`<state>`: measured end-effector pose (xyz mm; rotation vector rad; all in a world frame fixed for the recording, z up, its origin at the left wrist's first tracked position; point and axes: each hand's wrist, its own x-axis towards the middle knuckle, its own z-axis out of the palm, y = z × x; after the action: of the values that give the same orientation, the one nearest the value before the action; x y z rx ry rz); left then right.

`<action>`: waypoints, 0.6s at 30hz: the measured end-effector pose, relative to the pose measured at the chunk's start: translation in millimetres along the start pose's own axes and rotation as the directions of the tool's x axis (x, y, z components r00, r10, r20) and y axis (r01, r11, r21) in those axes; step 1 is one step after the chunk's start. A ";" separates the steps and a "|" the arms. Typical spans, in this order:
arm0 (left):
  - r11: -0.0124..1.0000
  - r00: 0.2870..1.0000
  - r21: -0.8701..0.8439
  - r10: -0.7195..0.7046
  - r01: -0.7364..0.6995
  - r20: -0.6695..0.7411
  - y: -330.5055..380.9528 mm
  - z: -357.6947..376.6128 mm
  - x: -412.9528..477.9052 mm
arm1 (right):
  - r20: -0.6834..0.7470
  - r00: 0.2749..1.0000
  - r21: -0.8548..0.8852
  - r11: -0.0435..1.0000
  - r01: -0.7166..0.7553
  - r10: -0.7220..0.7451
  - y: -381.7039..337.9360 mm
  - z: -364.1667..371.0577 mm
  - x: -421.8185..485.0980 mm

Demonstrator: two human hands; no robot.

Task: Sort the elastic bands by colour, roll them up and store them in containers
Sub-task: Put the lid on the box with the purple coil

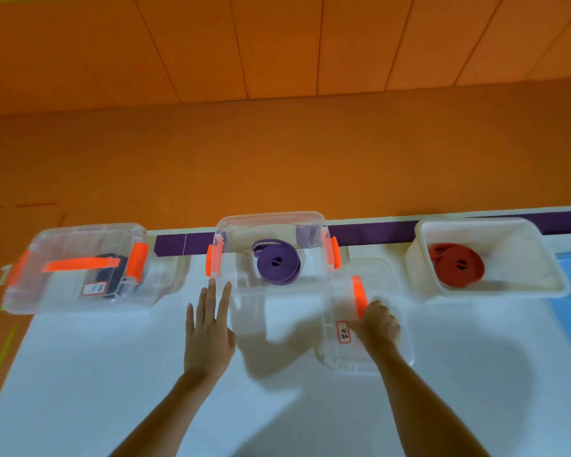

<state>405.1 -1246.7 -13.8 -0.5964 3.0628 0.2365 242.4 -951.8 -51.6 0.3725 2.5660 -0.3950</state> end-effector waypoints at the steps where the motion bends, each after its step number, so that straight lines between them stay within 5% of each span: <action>1: 1.000 1.000 0.001 0.022 -0.022 -0.003 -4.0 -0.9 1.1 | -0.010 1.000 -0.006 1.000 -0.024 0.024 -2.9 -4.6 -12.3; 18: 0.971 0.977 -0.155 0.197 -0.183 0.084 -34.8 -15.7 15.4 | -0.176 0.976 0.039 0.991 -0.126 0.131 37.3 -38.4 -163.1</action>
<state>404.0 -1286.7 -4.0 -0.2828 3.0236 0.4822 373.3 -934.3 58.2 0.6057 2.6932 -0.3652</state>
